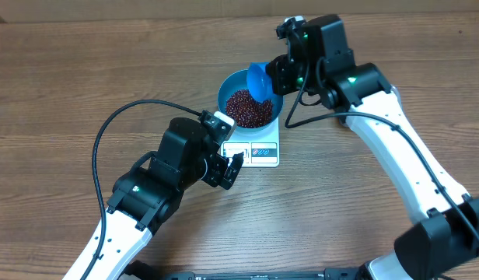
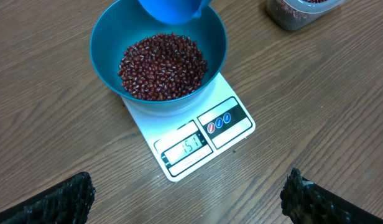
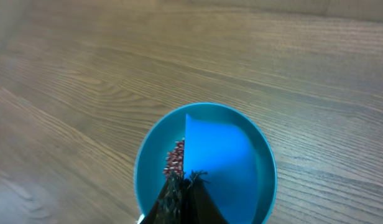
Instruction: Scoop item into bowl and weigh 150g on scale
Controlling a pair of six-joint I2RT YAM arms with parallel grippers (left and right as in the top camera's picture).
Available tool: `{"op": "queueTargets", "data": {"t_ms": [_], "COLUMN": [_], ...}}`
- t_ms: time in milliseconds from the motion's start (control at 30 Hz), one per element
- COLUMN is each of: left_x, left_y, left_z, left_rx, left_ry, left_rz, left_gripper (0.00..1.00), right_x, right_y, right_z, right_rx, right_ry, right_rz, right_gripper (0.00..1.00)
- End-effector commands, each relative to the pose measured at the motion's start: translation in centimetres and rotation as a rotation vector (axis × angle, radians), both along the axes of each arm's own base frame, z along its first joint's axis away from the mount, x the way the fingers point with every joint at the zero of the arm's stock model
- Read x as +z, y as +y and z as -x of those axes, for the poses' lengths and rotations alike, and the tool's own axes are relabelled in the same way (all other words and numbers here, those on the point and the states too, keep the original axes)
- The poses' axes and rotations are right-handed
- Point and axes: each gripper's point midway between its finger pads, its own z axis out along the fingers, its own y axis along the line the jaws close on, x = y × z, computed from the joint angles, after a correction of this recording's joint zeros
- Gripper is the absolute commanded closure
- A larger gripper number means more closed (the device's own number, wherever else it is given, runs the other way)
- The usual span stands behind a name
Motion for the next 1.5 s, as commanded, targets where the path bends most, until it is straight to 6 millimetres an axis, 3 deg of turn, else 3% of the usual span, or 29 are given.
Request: {"op": "queueTargets", "data": {"t_ms": [0, 500, 933, 1467], "left_x": [0.9, 0.9, 0.9, 0.9], "left_y": [-0.1, -0.1, -0.1, -0.1], "left_z": [-0.2, -0.2, -0.2, -0.2], "left_rx": [-0.009, -0.010, -0.009, -0.010], "left_ry": [-0.021, -0.021, -0.021, -0.021], "left_rz": [0.009, 0.009, 0.009, 0.009], "left_gripper": [0.00, 0.00, 0.00, 0.01], "right_x": [-1.5, -4.1, -5.2, -6.7], "right_y": [0.2, 0.9, 3.8, 2.1], "right_z": [-1.1, -3.1, -1.5, -0.9], "right_rx": [0.006, 0.055, 0.121, 0.104], "right_ry": [-0.018, -0.074, -0.062, -0.034], "right_rz": [0.057, 0.149, 0.174, 0.296], "right_gripper": [0.96, 0.96, 0.96, 0.96]}}
